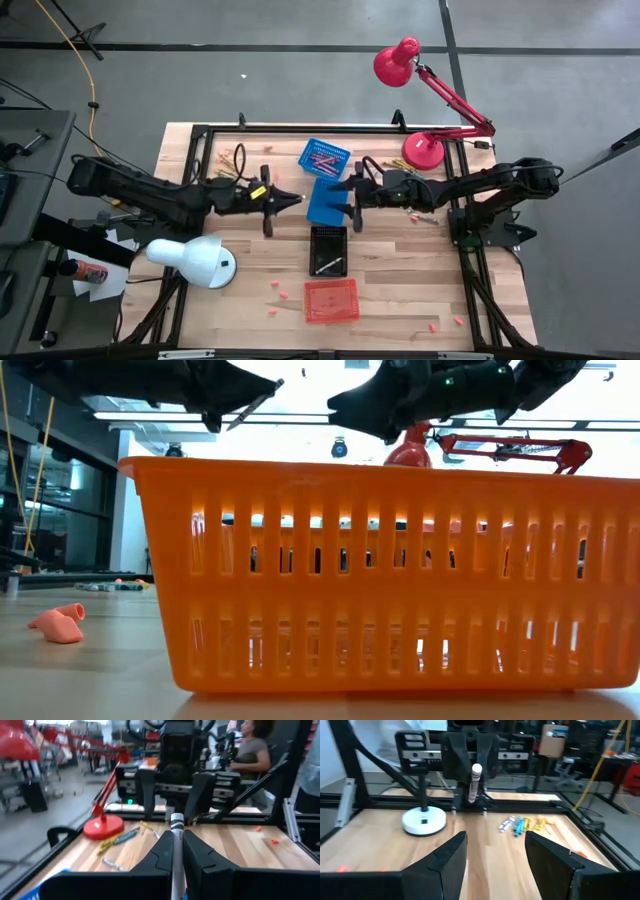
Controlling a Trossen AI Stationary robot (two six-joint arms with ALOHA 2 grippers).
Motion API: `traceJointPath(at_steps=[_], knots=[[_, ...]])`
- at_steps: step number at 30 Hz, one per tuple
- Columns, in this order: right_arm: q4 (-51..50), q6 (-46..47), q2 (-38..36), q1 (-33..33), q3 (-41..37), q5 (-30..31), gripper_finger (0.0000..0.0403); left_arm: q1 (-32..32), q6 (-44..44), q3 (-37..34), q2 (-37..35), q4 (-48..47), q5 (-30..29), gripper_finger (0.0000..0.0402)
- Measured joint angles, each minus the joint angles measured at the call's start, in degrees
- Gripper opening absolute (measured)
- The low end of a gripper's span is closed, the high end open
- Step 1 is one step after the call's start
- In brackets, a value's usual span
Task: Sort crayons
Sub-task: Put the white crayon into the black bin
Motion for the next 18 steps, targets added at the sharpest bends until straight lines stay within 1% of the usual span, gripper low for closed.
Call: traceJointPath(at_steps=[4,14,18], knots=[[0.7,-0.2,0.0,0.0,0.0,-0.7,0.0197,-1.2,0.3,-0.1,0.0,0.0,-1.2,0.0005],[0.6,0.5,0.0,0.0,0.0,-0.7,0.0197,-1.3,0.6,-0.1,0.0,0.4,-1.5,0.0005],[0.6,-0.6,0.0,0.0,0.0,-0.7,0.0197,-1.2,2.2,-0.1,0.0,3.0,-1.2,0.0005]])
